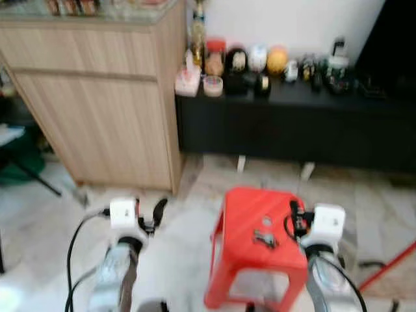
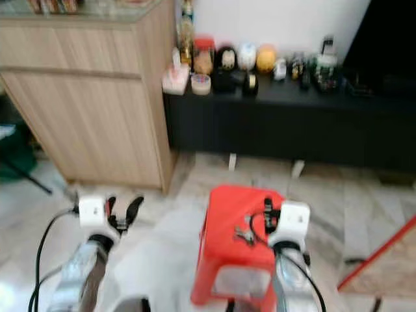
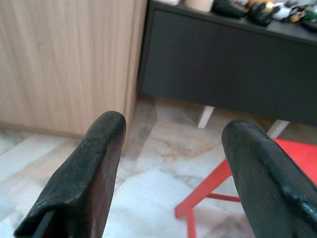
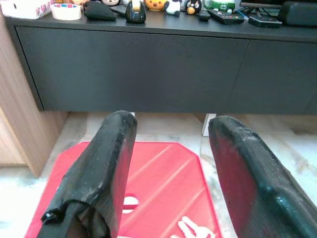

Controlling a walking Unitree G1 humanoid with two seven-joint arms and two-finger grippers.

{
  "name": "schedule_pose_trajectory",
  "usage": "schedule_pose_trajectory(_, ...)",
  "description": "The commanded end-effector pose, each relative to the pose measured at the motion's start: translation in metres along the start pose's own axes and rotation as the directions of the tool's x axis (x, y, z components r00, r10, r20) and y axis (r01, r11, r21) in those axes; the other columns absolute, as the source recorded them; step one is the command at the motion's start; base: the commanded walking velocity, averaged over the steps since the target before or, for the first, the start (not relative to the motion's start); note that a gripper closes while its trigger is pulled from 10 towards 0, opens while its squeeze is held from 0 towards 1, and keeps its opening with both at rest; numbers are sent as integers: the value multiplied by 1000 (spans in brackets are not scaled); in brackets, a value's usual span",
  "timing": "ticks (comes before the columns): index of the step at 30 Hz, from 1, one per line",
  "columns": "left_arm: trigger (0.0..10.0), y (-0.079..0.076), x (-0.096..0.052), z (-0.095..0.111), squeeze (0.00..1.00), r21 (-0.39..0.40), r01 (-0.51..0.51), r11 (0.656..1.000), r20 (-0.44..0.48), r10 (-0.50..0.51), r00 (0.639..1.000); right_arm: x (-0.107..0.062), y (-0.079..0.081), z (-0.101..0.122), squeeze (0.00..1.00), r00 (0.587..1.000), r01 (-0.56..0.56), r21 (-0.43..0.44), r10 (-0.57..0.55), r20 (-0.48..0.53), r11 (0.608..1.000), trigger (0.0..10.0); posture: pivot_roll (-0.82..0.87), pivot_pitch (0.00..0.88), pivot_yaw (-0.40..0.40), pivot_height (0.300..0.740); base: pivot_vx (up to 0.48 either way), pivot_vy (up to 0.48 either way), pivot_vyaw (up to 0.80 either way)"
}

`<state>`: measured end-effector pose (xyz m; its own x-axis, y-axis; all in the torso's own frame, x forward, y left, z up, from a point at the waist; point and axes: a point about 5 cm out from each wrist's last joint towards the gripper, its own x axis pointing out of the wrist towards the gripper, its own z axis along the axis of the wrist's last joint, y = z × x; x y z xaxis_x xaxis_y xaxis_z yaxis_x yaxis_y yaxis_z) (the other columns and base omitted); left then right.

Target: Hang keys on a hook

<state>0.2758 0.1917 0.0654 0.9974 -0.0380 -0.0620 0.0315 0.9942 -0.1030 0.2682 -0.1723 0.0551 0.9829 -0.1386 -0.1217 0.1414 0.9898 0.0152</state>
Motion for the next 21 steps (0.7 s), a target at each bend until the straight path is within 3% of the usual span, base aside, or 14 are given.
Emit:
schedule_pose_trajectory(1,10000,-1,2,1,0,-13,-1,1000,3,1,1000,-1,-2,-2,0,1000,0,1,0,-8,1000,10000,-32,12,-68,626,240,0,-700)
schedule_pose_trajectory(13,10000,-3,3,2,0,-17,3,1000,9,-3,1000,-3,5,-3,0,998,-64,-64,64,-6,996,10000,-31,14,-68,626,100,0,0)
schedule_pose_trajectory(18,10000,-3,3,2,0,-19,5,1000,10,-4,1000,-3,5,-2,0,999,-53,-50,54,2,997,10000,-32,13,-68,626,240,0,572)
schedule_pose_trajectory(21,10000,-4,3,2,0,-21,5,1000,8,-5,1000,-3,2,-2,0,999,-32,-19,32,-1,999,10000,-33,14,-69,626,251,0,0)
